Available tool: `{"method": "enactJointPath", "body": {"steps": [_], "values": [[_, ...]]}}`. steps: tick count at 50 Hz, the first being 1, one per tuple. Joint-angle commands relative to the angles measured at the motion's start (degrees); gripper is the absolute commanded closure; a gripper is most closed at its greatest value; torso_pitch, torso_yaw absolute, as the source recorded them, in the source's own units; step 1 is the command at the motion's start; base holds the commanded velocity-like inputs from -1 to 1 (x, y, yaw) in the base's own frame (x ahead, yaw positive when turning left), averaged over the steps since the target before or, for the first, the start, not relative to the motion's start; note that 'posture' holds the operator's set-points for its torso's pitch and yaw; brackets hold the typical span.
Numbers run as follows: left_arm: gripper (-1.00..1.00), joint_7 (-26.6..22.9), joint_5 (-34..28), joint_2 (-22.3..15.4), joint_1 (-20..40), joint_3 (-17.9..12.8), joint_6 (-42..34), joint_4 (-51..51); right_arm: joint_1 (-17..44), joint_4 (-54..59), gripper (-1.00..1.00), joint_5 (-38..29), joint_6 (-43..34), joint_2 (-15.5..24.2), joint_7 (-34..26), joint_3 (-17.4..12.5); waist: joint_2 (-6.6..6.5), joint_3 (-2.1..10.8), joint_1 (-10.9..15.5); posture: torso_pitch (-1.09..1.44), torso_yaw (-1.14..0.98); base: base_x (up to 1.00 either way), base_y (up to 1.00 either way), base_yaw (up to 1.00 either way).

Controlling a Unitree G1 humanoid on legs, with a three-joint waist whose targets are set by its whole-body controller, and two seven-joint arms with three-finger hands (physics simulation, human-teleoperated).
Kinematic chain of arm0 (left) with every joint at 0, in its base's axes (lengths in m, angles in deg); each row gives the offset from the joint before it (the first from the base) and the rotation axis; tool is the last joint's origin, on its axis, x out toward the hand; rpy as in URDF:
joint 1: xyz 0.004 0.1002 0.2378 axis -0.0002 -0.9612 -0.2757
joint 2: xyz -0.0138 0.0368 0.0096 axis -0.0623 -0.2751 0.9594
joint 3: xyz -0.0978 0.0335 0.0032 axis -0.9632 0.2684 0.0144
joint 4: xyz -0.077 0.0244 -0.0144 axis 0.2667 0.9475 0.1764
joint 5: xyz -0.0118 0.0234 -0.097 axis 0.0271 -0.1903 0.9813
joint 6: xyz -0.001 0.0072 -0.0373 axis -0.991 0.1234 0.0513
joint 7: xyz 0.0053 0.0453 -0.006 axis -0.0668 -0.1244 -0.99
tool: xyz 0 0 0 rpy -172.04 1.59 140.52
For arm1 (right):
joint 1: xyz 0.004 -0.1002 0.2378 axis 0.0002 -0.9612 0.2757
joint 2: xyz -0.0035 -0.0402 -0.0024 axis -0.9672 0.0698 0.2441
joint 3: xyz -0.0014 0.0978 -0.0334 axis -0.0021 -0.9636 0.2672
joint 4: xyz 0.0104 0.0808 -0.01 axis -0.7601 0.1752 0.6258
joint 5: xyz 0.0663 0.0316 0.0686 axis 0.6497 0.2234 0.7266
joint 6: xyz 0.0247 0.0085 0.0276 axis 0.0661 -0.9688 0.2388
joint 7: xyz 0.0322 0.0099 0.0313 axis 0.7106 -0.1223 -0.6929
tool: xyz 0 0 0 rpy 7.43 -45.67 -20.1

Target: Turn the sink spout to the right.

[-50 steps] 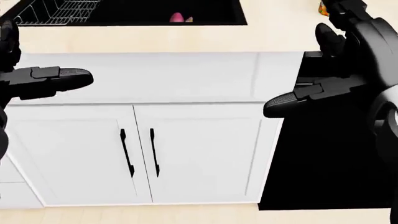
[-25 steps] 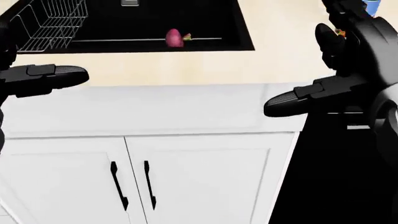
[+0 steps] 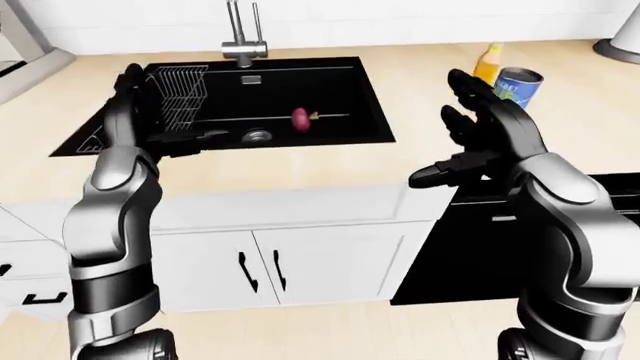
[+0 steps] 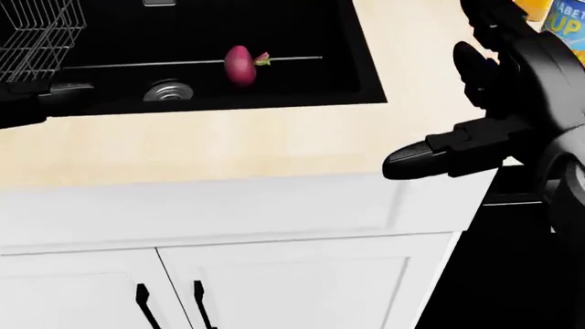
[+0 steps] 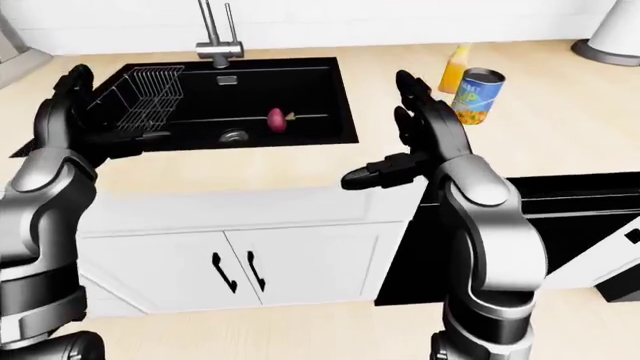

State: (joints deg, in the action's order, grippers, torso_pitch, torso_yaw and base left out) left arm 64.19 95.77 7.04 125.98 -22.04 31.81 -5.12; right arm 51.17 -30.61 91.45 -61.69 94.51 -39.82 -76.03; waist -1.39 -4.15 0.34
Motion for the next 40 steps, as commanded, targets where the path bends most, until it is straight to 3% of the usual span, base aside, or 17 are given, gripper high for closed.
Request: {"method": "enactJointPath", "body": {"steps": [1, 3, 5, 6, 8, 9, 13, 16, 17, 19, 25, 27, 29, 30, 32, 35, 40], "values": [[-1.00, -0.48, 0.20, -1.52, 3.12, -0.57, 2.49, -2.97, 1.88, -1.89, -1.00, -0.75, 1.64, 1.11, 0.74, -1.41, -0.19, 2.13, -0.41, 0.00, 0.00, 0.00, 0.00, 0.00], [-1.00, -0.56, 0.31, -2.05, 3.64, -0.73, 2.32, -2.60, 1.95, -1.65, -1.00, -0.67, 1.77, 1.13, 0.70, -1.54, 1.06, 1.54, -0.31, 0.00, 0.00, 0.00, 0.00, 0.00], [-1.00, -0.68, 0.41, -2.83, 4.46, -0.95, 2.24, -1.83, 2.14, -1.79, -1.00, -0.57, 1.45, 1.22, 0.78, -1.63, 3.53, 1.79, 0.05, 0.00, 0.00, 0.00, 0.00, 0.00], [-1.00, -0.71, 0.48, -3.08, 4.69, -1.02, 2.19, -1.62, 2.19, -1.80, -1.00, -0.57, 1.38, 1.30, 0.81, -1.63, 2.11, 1.75, 0.18, 0.00, 0.00, 0.00, 0.00, 0.00], [-1.00, -0.70, 0.72, -3.56, 5.00, -1.27, 2.02, -1.46, 2.21, -1.74, -1.00, -0.59, 1.26, 1.40, 0.90, -1.69, 1.75, 2.73, 0.12, 0.00, 0.00, 0.00, 0.00, 0.00], [-1.00, -0.73, 0.78, -3.76, 5.11, -1.34, 2.19, -1.11, 2.14, -1.84, -1.00, -0.68, 1.15, 1.42, 0.97, -1.54, 1.59, 4.44, 0.02, 0.00, 0.00, 0.06, 0.00, 0.00], [-1.00, -0.60, 1.30, -4.49, 5.36, -1.71, 1.98, -0.97, 2.32, -1.98, -1.00, -0.73, 0.85, 1.46, 0.97, -1.51, -0.21, 3.30, -0.29, 0.00, 0.00, 0.18, 0.00, 0.00], [-1.00, -0.57, 1.59, -4.85, 5.22, -1.93, 2.13, -0.82, 2.34, -1.92, -1.00, -0.79, 0.92, 1.41, 0.91, -1.37, -3.59, 2.90, -0.71, 0.00, 0.00, 0.21, 0.00, 0.00], [-1.00, -0.57, 1.67, -4.97, 5.16, -2.01, 2.24, -0.71, 2.39, -1.74, -1.00, -0.82, 1.03, 1.37, 0.90, -1.30, -1.97, 2.76, -0.44, 0.00, 0.00, 0.21, 0.00, 0.00], [-1.00, -0.56, 1.85, -5.19, 5.12, -2.11, 2.33, -0.54, 2.56, -1.55, -1.00, -0.92, 1.08, 1.31, 0.91, -1.07, -2.94, 2.91, -0.83, 0.00, 0.00, 0.21, 0.00, 0.00], [-1.00, -0.64, 2.28, -6.57, 5.64, -2.57, 2.85, 0.92, 3.21, -1.17, -1.00, -1.24, 0.88, 1.22, 0.73, -0.80, -0.38, 3.26, -0.12, 0.00, 0.00, 0.21, 0.00, 0.00], [-1.00, -0.60, 2.37, -6.67, 5.26, -2.68, 3.09, 0.93, 3.17, -1.00, -1.00, -1.33, 1.10, 1.11, 0.70, -0.68, 1.25, 3.28, 0.28, 0.00, 0.00, 0.21, 0.00, 0.00], [-1.00, -0.55, 2.43, -6.83, 5.26, -2.74, 3.16, 1.08, 3.28, -0.83, -1.00, -1.40, 1.17, 1.12, 0.62, -0.68, 4.24, 3.96, 0.60, 0.00, 0.00, 0.21, 0.00, 0.00], [-1.00, -0.50, 2.51, -6.99, 5.46, -2.79, 3.09, 1.22, 3.47, -0.83, -1.00, -1.42, 0.98, 1.20, 0.56, -0.69, 2.59, 3.51, 0.21, 0.00, 0.00, 0.21, 0.00, 0.00], [-1.00, -0.39, 2.70, -7.21, 5.78, -2.84, 2.94, 1.32, 3.56, -0.92, -1.00, -1.46, 0.87, 1.27, 0.48, -0.74, 4.15, 2.71, 0.31, 0.00, 0.00, 0.21, 0.00, 0.00], [-1.00, -0.24, 2.76, -7.19, 5.51, -2.75, 3.06, 1.08, 3.19, -0.70, -1.00, -1.61, 1.31, 1.12, 0.45, -0.61, 3.10, 3.18, -0.24, 0.00, 0.00, 0.21, 0.00, 0.00], [-1.00, -0.08, 3.14, -7.53, 5.70, -3.04, 2.71, 1.05, 2.97, -1.37, -1.00, -1.59, 0.89, 1.22, 0.27, -1.00, -0.25, 2.17, -0.87, 0.00, 0.00, 0.21, 0.00, 0.00]]}}
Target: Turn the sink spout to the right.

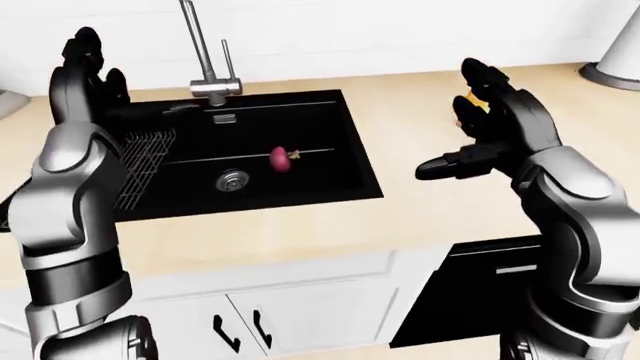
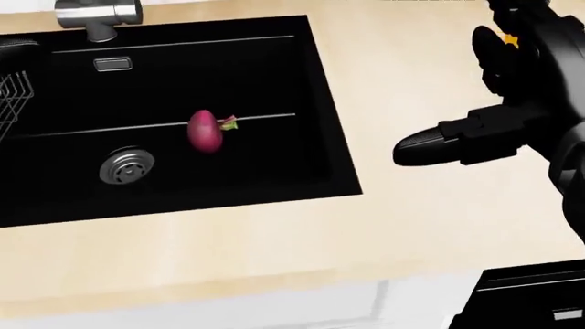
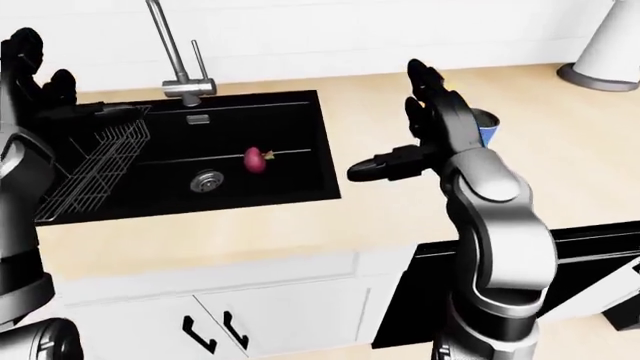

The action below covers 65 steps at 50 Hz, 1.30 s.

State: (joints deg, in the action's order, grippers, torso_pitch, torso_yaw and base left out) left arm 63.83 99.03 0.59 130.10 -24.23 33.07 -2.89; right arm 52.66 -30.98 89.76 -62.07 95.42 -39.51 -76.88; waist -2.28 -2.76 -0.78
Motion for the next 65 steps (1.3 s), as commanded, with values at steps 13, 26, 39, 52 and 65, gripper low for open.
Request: {"method": "enactJointPath", "body": {"steps": [13, 26, 39, 52, 65], "values": [[-1.00, 0.59, 0.54, -2.20, 2.00, -1.23, 1.76, 0.03, 1.22, -1.53, -1.00, 0.39, 0.98, 0.38, 0.04, -0.42, 1.12, 1.37, 1.17, 0.00, 0.00, 0.21, 0.00, 0.00], [-1.00, -0.37, 2.47, -3.70, 1.40, -3.17, 2.49, 1.61, 0.92, -2.41, -1.00, 1.08, 0.80, 0.56, -0.12, -0.73, 1.91, 0.48, 0.64, 0.00, 0.00, 0.10, 0.00, 0.00], [-1.00, 0.24, 4.80, -6.53, 1.63, -3.03, 2.87, 4.09, 1.59, -1.37, -1.00, 0.98, 1.26, 0.58, -0.08, -0.22, 1.73, 2.07, 0.41, 0.00, 0.00, 0.00, 0.00, 0.00], [-1.00, 0.41, 4.40, -6.22, 1.85, -2.76, 2.15, 3.40, 1.61, -1.86, -1.00, 1.04, 0.86, 0.77, -0.32, -0.61, 1.67, 3.29, 0.52, -0.06, 0.00, 0.00, 0.00, 0.00], [-1.00, 0.56, 4.55, -6.00, 1.32, -2.99, 1.92, 3.07, 1.25, -2.57, -1.00, 1.13, 0.52, 0.84, -0.18, -0.68, 1.61, 5.87, 0.53, -0.14, 0.00, 0.00, 0.00, 0.00]]}}
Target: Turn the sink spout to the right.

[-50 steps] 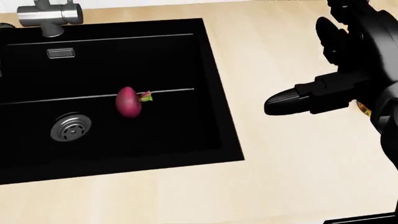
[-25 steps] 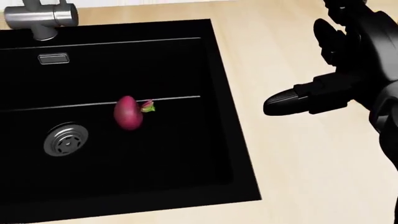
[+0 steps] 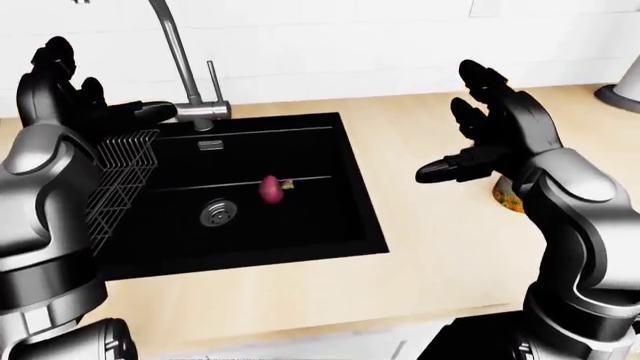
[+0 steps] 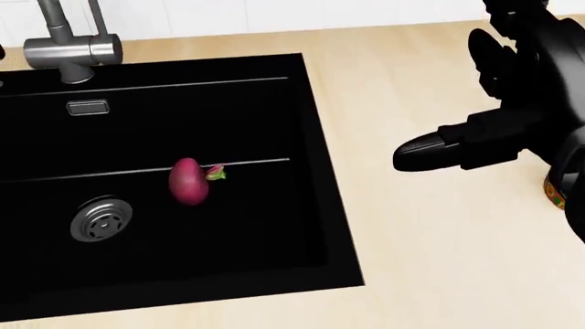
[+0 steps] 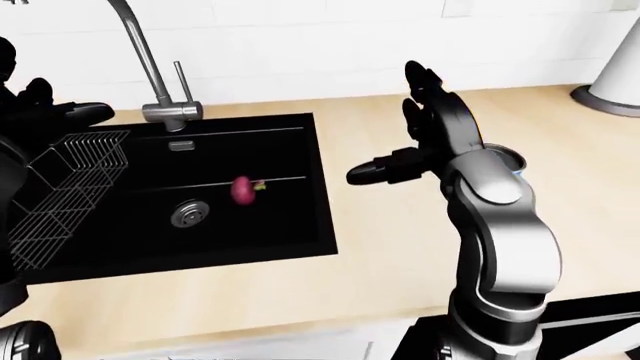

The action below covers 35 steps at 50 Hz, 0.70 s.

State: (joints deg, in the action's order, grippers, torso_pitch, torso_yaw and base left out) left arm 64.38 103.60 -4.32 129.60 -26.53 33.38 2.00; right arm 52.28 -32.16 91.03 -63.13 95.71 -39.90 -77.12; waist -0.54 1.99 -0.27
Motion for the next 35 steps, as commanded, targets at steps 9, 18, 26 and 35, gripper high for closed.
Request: {"method": "enactJointPath", "body": {"steps": [9, 18, 26, 35], "values": [[-1.00, -0.01, -0.02, -1.27, 1.80, -0.71, 1.35, -2.02, 1.57, -1.71, -1.00, -0.09, 1.30, 0.61, 0.17, -0.56, -0.03, 3.81, 0.22, -0.20, 0.00, 0.00, 0.00, 0.00], [-1.00, -0.15, -0.26, -1.44, 2.22, -0.52, 1.28, -1.71, 2.45, -0.84, -1.00, -0.28, 1.38, 0.59, 0.18, 0.00, 0.06, 6.96, 0.56, -0.26, 0.00, 0.00, 0.00, 0.00], [-1.00, -0.32, -0.60, -1.29, 2.70, -0.19, 0.84, -1.92, 3.08, -0.74, -1.00, -0.51, 1.03, 0.73, -0.07, 0.07, 0.20, 9.97, 1.03, -0.32, 0.00, 0.00, 0.00, 0.00], [-1.00, -0.46, -2.17, 0.46, 4.79, 1.51, 1.81, 0.93, 2.66, -1.11, -1.00, -0.59, 1.03, 0.64, -0.18, -0.12, 0.45, 12.40, 1.52, -0.36, 0.00, 0.00, 0.00, 0.00]]}}
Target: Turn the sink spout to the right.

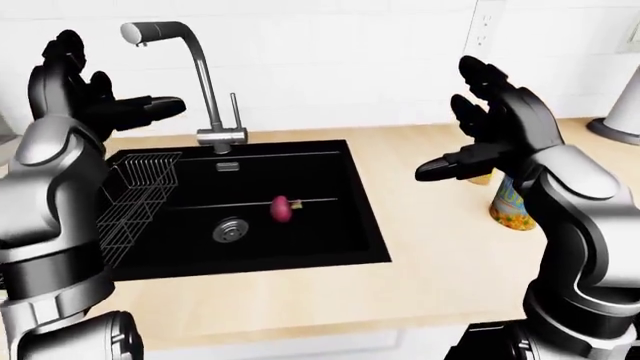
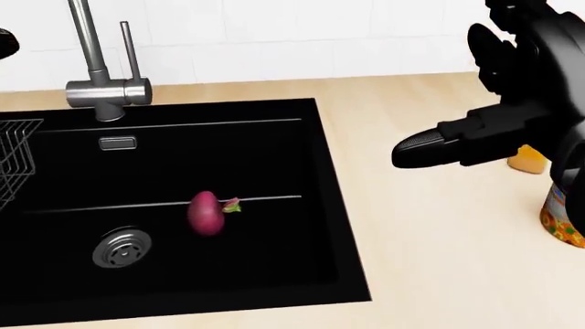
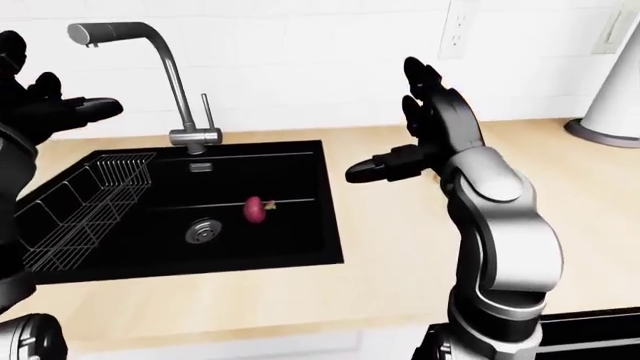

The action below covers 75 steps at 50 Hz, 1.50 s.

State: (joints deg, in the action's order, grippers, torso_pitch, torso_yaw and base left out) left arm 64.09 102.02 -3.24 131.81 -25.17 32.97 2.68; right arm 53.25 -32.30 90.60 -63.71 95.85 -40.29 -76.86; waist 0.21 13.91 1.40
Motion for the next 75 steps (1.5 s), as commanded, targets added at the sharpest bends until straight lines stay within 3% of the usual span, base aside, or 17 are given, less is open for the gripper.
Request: {"method": "enactJointPath", "body": {"steps": [1, 13, 30, 53, 69, 75], "values": [[-1.00, -0.03, -2.90, -0.34, 3.72, 1.66, 4.98, 3.35, 1.48, -1.02, -1.00, -0.17, 1.74, 0.45, 0.21, -0.39, -0.23, 0.63, -0.07, -0.36, 0.00, 0.00, 0.00, 0.00], [-1.00, -1.07, -9.28, 0.42, 16.10, 4.06, 21.36, 33.77, 1.29, -0.96, -1.00, -0.09, 2.03, 0.30, 0.28, -0.43, 0.28, 1.46, 0.19, -0.36, 0.00, 0.00, 0.00, 0.00], [-1.00, -0.91, -10.73, -1.10, 24.72, 5.57, 28.02, 50.60, 1.32, -1.44, -1.00, 0.28, 1.57, 0.68, 0.26, -0.79, 0.62, 1.76, -0.25, -0.36, 0.00, 0.00, 0.00, 0.00], [-1.00, -1.21, -11.71, 0.60, 25.11, 6.09, 26.12, 47.72, 2.28, -2.02, -1.00, -0.10, 0.27, 0.87, 0.11, -0.40, 0.59, 1.25, -0.74, -0.36, 0.00, 0.00, 0.00, 0.00], [-1.00, -0.54, -10.73, 3.96, 21.33, 6.54, 15.52, 30.40, 1.47, -3.06, -1.00, 0.13, -0.08, 1.01, 0.05, -0.98, 0.61, 1.18, -0.62, -0.36, 0.00, 0.00, 0.00, 0.00], [-1.00, -0.55, -10.87, 4.42, 20.76, 6.48, 15.04, 29.20, 1.17, -3.37, -1.00, 0.25, -0.13, 1.11, -0.03, -1.21, 0.69, 1.22, -0.51, -0.36, 0.00, 0.00, 0.00, 0.00]]}}
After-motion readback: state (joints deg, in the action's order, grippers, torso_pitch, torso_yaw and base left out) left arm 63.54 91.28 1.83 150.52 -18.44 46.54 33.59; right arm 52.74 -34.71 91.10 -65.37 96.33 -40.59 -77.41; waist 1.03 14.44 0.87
